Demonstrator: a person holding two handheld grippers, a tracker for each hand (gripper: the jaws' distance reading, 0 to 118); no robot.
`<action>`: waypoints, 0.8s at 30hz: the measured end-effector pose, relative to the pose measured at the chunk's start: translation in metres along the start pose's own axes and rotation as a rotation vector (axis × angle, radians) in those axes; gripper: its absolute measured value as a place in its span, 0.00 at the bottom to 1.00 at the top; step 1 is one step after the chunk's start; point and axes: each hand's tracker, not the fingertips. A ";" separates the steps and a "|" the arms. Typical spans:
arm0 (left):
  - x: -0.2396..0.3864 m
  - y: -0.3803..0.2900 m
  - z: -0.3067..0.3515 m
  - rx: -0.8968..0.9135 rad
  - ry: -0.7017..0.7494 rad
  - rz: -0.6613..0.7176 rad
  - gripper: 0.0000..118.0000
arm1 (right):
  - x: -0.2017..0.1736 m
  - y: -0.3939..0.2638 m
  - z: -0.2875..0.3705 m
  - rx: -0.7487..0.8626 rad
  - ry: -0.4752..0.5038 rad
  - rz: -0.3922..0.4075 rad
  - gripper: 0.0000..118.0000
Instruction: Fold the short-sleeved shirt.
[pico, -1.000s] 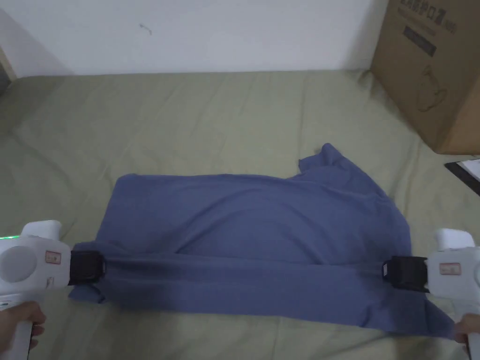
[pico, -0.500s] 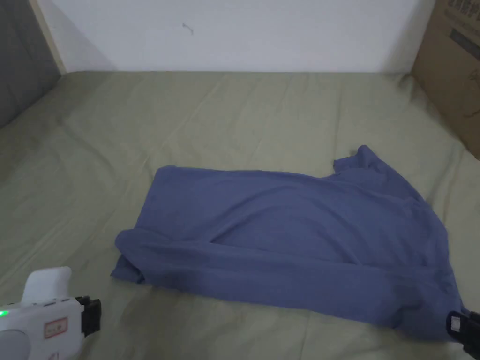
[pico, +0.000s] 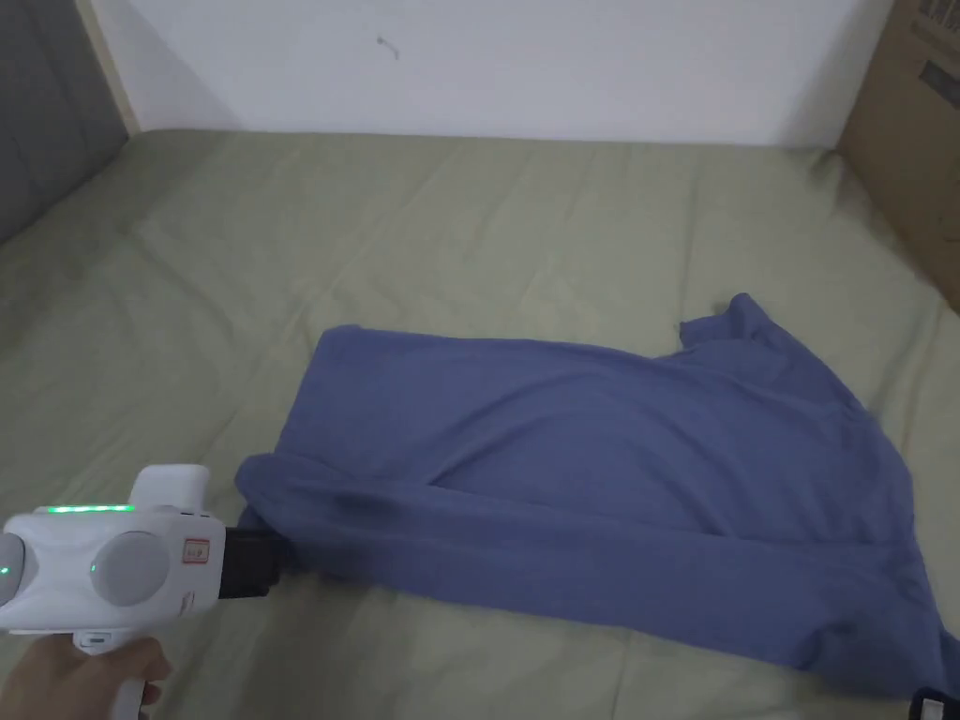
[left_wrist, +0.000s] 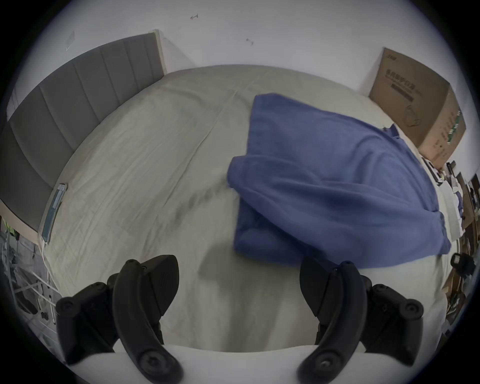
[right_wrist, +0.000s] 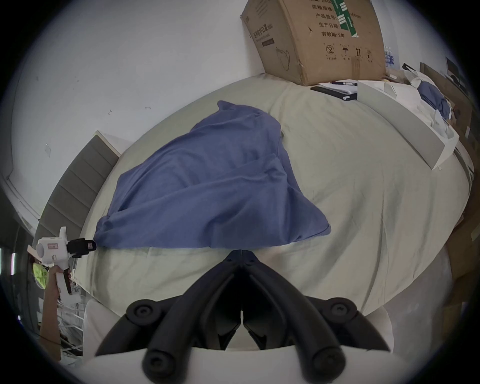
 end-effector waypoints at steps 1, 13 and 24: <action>-0.002 0.001 -0.006 -0.001 0.001 0.009 0.83 | 0.004 -0.002 -0.003 -0.010 -0.003 0.006 0.00; 0.028 0.007 -0.012 0.008 0.004 -0.105 0.46 | 0.008 -0.003 -0.013 -0.052 -0.013 0.043 0.00; 0.015 0.009 0.017 0.023 -0.083 0.012 0.04 | 0.043 0.017 -0.026 -0.026 -0.155 0.073 0.96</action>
